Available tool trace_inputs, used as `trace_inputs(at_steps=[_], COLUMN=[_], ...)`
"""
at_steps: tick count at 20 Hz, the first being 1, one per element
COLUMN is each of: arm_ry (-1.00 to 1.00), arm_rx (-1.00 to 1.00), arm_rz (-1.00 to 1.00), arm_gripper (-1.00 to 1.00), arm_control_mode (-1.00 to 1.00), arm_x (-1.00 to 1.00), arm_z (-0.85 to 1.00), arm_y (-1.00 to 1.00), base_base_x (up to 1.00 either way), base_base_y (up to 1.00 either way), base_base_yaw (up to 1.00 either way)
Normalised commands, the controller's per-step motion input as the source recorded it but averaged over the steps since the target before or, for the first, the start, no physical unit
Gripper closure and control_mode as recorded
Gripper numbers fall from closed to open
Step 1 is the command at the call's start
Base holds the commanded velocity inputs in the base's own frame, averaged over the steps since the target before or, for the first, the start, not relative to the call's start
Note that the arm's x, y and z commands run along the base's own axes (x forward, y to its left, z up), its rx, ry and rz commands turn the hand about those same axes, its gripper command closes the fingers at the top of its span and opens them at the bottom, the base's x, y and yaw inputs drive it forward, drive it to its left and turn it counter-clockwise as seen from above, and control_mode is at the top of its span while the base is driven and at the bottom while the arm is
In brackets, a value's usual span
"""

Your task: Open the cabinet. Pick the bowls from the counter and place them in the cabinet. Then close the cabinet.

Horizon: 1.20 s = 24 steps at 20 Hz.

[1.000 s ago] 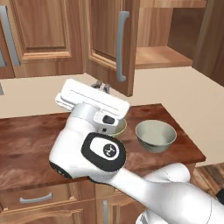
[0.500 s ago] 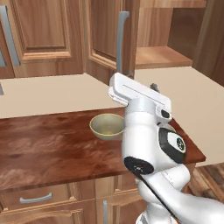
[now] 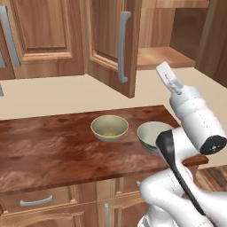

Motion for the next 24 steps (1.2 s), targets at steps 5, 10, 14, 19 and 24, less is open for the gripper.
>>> trace_inputs(at_steps=[5,10,14,19,24], arm_ry=[0.01,0.24,0.34,0.32,0.19], arm_rx=[0.26,0.38,0.21,0.15,0.05], arm_rz=[0.46,0.41,0.29,0.21,0.2], arm_gripper=[-1.0,-1.0,-1.0,-1.0,-1.0], arm_control_mode=[-1.0,-1.0,-1.0,-1.0,-1.0], arm_x=[0.65,0.71,0.38,0.36,0.31], arm_z=[0.0,-0.04,0.0,0.0,0.0], arm_y=[-0.45,-0.06,0.01,0.01,0.06], base_base_x=[0.0,0.0,0.0,0.0,0.0], base_base_y=[0.0,0.0,0.0,0.0,0.0], base_base_yaw=[0.0,0.0,0.0,0.0,0.0])
